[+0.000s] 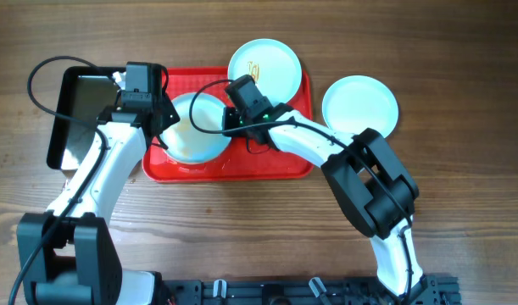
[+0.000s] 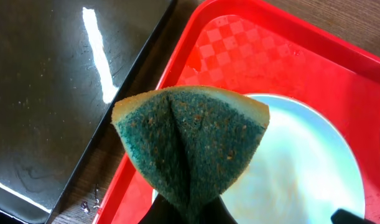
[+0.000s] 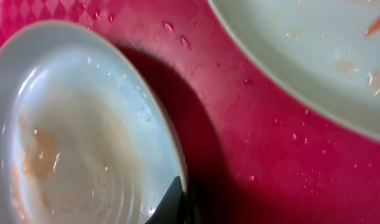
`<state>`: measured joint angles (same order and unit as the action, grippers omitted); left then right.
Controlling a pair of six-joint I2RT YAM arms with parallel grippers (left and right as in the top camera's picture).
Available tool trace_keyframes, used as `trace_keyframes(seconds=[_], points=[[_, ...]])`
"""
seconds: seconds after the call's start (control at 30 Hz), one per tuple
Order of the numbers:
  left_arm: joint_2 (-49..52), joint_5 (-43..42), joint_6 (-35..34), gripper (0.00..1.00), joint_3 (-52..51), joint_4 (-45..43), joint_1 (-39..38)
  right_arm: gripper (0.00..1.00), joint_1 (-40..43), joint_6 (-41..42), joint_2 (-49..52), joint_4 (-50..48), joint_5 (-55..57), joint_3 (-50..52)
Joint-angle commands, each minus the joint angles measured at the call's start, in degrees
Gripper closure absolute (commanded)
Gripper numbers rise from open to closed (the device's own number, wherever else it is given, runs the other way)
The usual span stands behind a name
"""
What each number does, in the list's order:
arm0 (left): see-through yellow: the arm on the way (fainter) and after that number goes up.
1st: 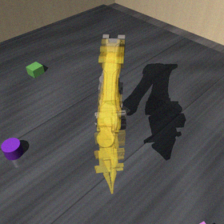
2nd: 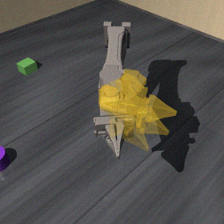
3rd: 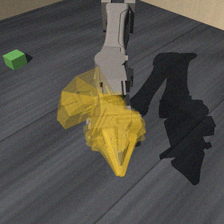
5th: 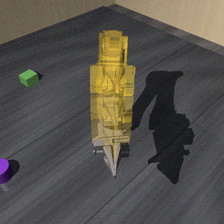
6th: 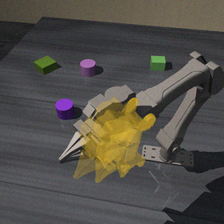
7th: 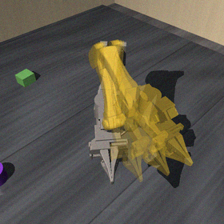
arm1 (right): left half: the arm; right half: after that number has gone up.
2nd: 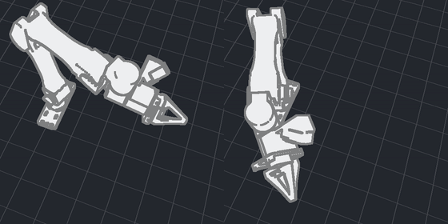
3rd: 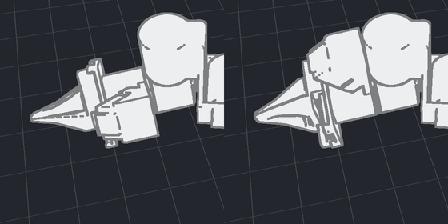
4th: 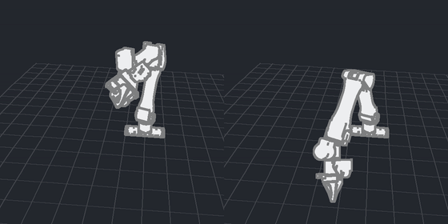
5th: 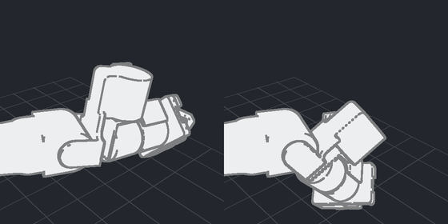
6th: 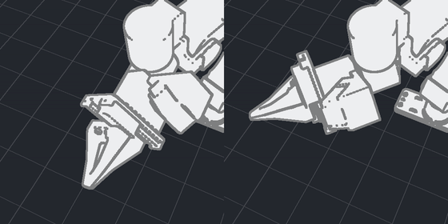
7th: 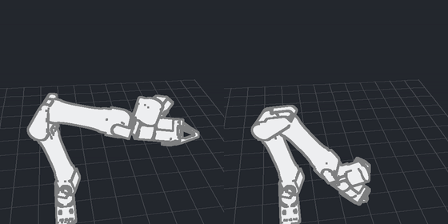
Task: Clean dirty plates on tray and stack at the side
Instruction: 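Lower the sponge onto the plate and scrub it again with the left gripper, then lift the plate with the right gripper and stack it right of the tray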
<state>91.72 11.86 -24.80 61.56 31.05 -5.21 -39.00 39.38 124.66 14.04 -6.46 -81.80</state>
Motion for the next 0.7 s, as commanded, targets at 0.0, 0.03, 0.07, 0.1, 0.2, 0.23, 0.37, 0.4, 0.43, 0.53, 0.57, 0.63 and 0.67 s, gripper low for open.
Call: trace_keyframes(seconds=[0.0,0.03,0.07,0.1,0.2,0.23,0.37,0.4,0.43,0.53,0.57,0.63,0.67], points=[[0.5,-1.9,-1.2,0.96,0.3,-0.2,0.3,0.96,0.7,-1.5,1.5,5.7,-3.3,-0.5],[0.5,-2.4,-1.2,0.96,0.3,-0.1,0.3,0.96,1.1,-3.3,0.3,7.2,-3.3,-1.2],[0.5,-3.1,-1.3,0.96,0.3,-0.1,0.3,0.96,1.6,-4.8,-1.1,8.5,-3.3,-1.6],[0.5,-4.0,-1.4,0.96,0.3,-0.1,0.3,0.96,2.1,-6.3,-3.3,9.6,-3.1,-1.7],[0.5,-7.7,-2.2,0.96,0.3,-0.1,0.4,0.96,3.1,-11.8,-9.7,14.1,1.4,-1.7],[0.6,-8.6,-3.0,0.96,0.3,-0.1,0.5,0.96,3.1,-14.0,-11.9,16.1,4.6,-1.7],[0.9,-15.2,-3.4,0.96,0.3,-0.2,2.9,0.96,2.3,-18.5,-19.5,22.0,18.3,-1.7],[1.1,-15.8,-4.7,0.96,0.3,-0.1,3.8,0.96,2.2,-18.5,-20.8,23.2,22.9,-1.7],[1.4,-15.9,-6.2,0.96,0.3,-0.2,4.8,0.96,1.7,-20.0,-22.1,24.4,28.0,-1.7],[1.8,-16.0,-8.8,0.96,0.3,-0.8,6.6,0.96,-1.4,-21.5,-23.4,27.4,45.1,-1.7],[1.8,-15.9,-8.7,0.96,0.3,-0.9,6.6,0.96,-2.4,-21.6,-23.4,27.9,50.4,-1.7],[1.8,-15.9,-8.7,0.96,0.3,-1.3,6.6,0.96,-5.7,-21.4,-23.4,28.1,62.8,-1.7],[1.8,-15.9,-8.7,0.96,0.3,-1.4,6.6,0.96,-6.8,-21.4,-23.4,27.9,66.1,-1.7]])
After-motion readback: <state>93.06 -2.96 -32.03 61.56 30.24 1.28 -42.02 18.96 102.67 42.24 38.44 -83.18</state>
